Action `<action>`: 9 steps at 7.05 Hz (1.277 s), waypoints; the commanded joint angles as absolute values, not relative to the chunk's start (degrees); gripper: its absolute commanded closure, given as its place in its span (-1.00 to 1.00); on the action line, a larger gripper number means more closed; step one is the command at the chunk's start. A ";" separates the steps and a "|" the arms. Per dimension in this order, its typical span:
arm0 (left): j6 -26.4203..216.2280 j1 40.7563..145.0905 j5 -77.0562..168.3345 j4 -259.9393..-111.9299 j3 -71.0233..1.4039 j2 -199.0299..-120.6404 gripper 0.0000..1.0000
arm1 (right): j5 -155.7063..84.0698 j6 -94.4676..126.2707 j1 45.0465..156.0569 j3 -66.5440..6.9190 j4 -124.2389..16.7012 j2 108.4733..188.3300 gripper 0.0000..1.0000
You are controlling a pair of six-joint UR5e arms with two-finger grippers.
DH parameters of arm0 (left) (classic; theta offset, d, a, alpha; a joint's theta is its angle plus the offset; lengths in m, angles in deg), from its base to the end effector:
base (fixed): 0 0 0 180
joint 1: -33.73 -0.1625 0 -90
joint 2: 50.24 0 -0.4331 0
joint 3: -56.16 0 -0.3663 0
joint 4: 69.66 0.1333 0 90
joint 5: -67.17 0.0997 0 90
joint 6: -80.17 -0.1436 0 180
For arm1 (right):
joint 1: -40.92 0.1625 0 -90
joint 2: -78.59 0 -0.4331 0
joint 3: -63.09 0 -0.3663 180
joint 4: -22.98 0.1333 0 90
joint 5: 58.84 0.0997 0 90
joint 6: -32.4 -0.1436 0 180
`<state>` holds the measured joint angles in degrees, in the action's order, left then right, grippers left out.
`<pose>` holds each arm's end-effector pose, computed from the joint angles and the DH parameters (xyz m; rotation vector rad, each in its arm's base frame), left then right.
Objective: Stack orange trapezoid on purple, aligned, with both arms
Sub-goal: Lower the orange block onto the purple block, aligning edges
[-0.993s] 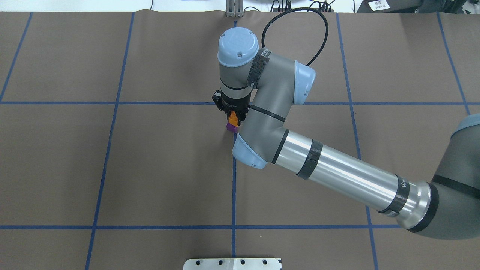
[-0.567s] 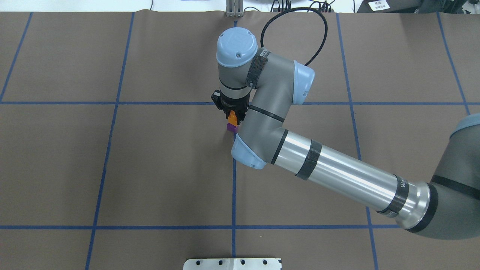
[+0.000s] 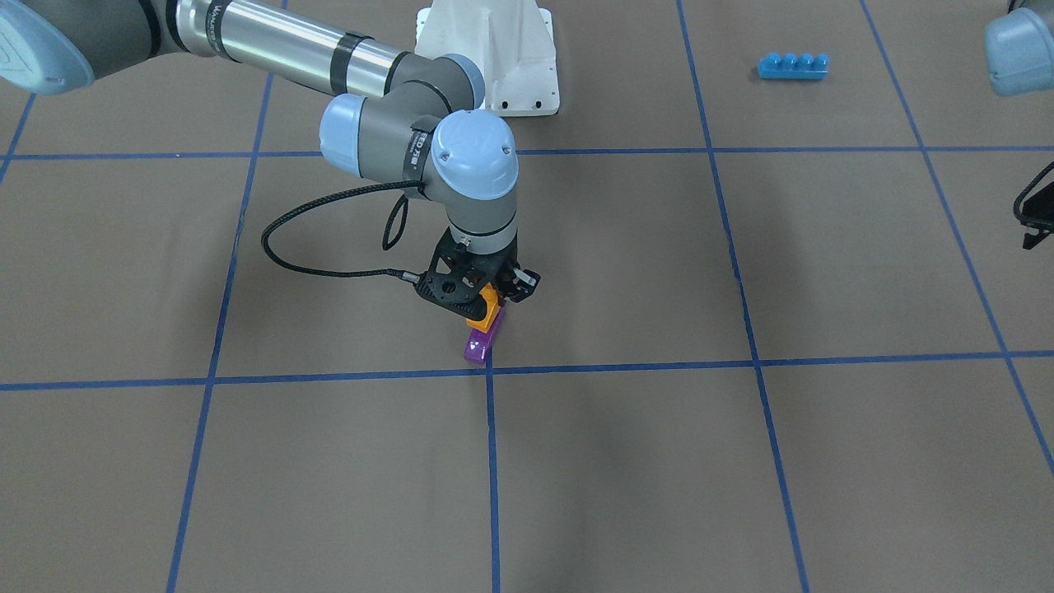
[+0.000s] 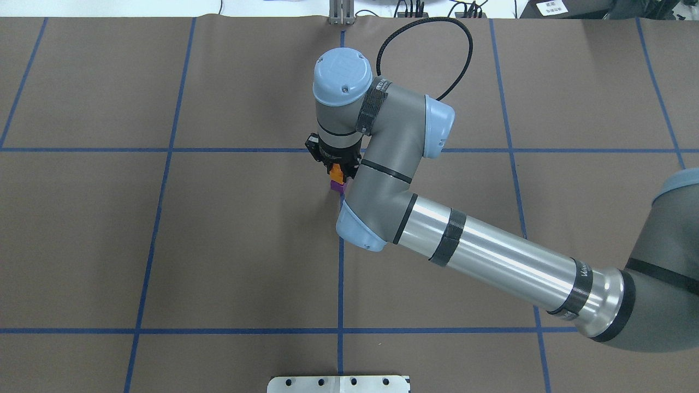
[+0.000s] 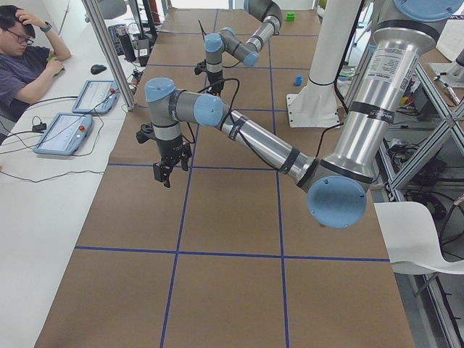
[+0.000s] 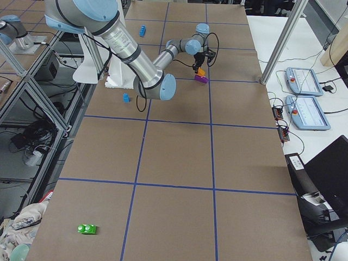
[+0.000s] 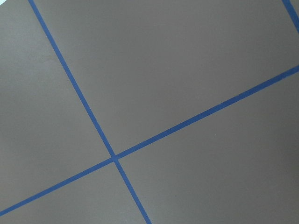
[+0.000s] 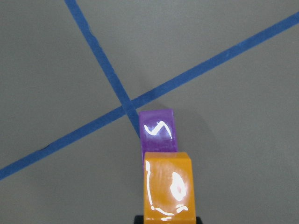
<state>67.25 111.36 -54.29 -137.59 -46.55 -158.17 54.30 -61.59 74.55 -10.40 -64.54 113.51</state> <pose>0.0641 -0.5647 0.4942 0.1498 0.5526 0.4705 -0.6264 -0.5090 0.2161 -0.1946 -0.7891 0.4759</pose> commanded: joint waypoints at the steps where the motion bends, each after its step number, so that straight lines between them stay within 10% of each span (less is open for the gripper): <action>1: 67.34 111.34 -54.29 -137.59 -46.58 -158.17 -1.00 | 52.70 -61.55 73.88 -9.86 -64.21 113.66 1.00; 9: 67.34 111.42 -54.20 -137.51 -46.93 -158.17 -1.00 | 52.25 -61.29 73.61 -8.27 -60.96 113.93 0.95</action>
